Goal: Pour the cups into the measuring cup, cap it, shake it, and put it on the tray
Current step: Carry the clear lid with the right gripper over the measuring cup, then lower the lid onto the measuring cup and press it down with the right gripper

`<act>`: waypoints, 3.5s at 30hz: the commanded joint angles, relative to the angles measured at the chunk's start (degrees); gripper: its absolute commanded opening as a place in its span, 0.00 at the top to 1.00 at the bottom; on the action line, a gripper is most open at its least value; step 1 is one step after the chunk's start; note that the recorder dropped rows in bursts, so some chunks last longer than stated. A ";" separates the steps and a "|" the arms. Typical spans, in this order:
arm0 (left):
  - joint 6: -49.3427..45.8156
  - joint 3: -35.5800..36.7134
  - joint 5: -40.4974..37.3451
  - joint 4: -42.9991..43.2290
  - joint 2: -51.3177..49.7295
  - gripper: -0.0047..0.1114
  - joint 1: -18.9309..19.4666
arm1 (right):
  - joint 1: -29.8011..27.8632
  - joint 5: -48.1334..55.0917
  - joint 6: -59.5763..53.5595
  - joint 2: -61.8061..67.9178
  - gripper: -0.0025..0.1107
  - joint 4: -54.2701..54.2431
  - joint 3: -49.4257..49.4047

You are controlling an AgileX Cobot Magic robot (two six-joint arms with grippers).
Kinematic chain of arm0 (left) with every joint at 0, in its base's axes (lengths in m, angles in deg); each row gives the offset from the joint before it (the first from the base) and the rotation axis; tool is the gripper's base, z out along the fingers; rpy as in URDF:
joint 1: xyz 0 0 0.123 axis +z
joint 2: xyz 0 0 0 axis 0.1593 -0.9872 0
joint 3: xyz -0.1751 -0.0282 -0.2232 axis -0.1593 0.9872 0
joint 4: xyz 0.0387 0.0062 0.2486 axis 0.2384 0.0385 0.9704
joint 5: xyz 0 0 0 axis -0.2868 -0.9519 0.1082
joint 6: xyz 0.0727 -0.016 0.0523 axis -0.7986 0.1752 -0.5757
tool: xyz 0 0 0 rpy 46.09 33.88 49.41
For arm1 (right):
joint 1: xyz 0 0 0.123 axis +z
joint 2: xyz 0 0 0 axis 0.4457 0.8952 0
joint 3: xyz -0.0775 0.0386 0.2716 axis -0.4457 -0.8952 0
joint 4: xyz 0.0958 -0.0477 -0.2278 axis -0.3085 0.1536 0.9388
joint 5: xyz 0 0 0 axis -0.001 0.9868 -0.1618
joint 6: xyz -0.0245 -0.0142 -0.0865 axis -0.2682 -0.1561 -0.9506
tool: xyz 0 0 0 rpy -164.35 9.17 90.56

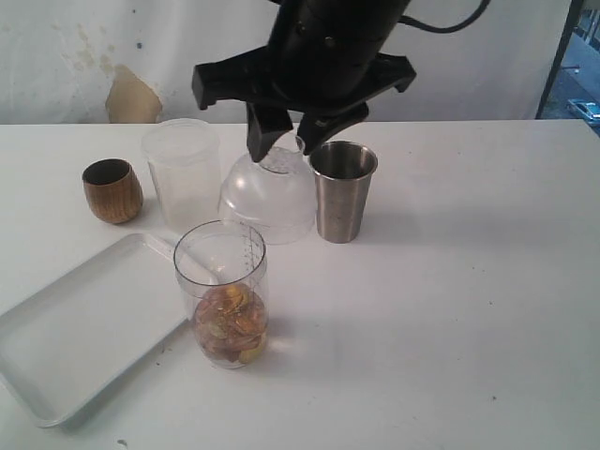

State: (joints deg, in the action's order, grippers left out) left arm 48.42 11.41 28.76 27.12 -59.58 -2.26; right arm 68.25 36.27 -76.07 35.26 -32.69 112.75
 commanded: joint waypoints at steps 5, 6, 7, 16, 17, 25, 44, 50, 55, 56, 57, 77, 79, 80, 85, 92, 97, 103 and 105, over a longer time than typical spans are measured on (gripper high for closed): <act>-0.08 0.31 0.43 0.15 0.27 0.96 -0.36 | 4.16 0.17 0.76 5.00 0.98 0.15 4.40; -0.08 0.31 0.43 0.15 0.27 0.96 -0.36 | 4.61 0.17 0.76 5.43 0.98 0.26 4.81; -0.08 0.31 0.43 0.15 0.27 0.96 -0.36 | 4.99 0.17 0.76 5.73 0.98 0.26 5.09; -0.08 0.31 0.43 0.15 0.27 0.96 -0.36 | 5.73 0.17 1.44 6.63 0.98 0.59 6.94; -0.08 0.31 0.43 0.15 0.27 0.96 -0.36 | 5.73 0.17 1.87 6.63 0.98 0.59 6.94; -0.08 0.31 0.43 0.15 0.27 0.96 -0.36 | 5.73 0.17 1.87 6.63 0.98 0.92 6.33; -0.08 0.31 0.43 0.15 0.27 0.96 -0.36 | 10.22 0.17 0.76 5.66 0.98 6.63 4.71; -0.08 0.31 0.43 0.15 0.27 0.96 -0.36 | 10.22 0.17 0.76 5.31 0.98 7.95 4.72; -0.08 0.31 0.43 0.15 0.27 0.96 -0.36 | 10.22 0.17 0.76 5.21 0.98 9.37 4.72; -0.08 0.31 0.43 0.15 0.27 0.96 -0.36 | 10.22 0.17 0.76 5.21 0.98 9.37 4.72; -0.08 0.31 0.43 0.15 0.27 0.96 -0.36 | 10.22 0.17 0.76 5.21 0.98 9.37 4.72; -0.08 0.31 0.43 0.15 0.27 0.96 -0.36 | 10.63 0.17 -0.82 5.31 0.98 9.50 1.28; -0.08 0.31 0.43 0.15 0.27 0.96 -0.36 | 10.63 0.17 -1.34 5.31 0.98 9.50 1.28; -0.08 0.31 0.43 0.15 0.27 0.96 -0.36 | 10.63 0.17 -1.44 5.31 0.98 9.50 1.28; -0.08 0.31 0.43 0.15 0.27 0.96 -0.36 | 10.63 0.17 -1.58 5.54 0.98 9.02 1.28; -0.08 0.31 0.43 0.15 0.27 0.96 -0.36 | 10.63 0.17 -3.00 6.41 0.98 9.12 1.28; -0.08 0.31 0.43 0.15 0.27 0.96 -0.36 | 10.63 0.17 -3.00 6.30 0.85 9.12 1.43; -0.08 0.31 0.43 0.15 0.27 0.96 -0.36 | 10.63 0.17 -3.00 6.30 0.54 9.12 1.43; -0.08 0.31 0.43 0.15 0.27 0.96 -0.36 | 10.63 -0.66 -3.86 6.30 0.46 9.12 1.43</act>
State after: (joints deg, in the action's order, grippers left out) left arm 48.42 11.41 28.76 27.12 -59.58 -2.26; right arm 78.74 36.17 -78.57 41.49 -24.18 114.27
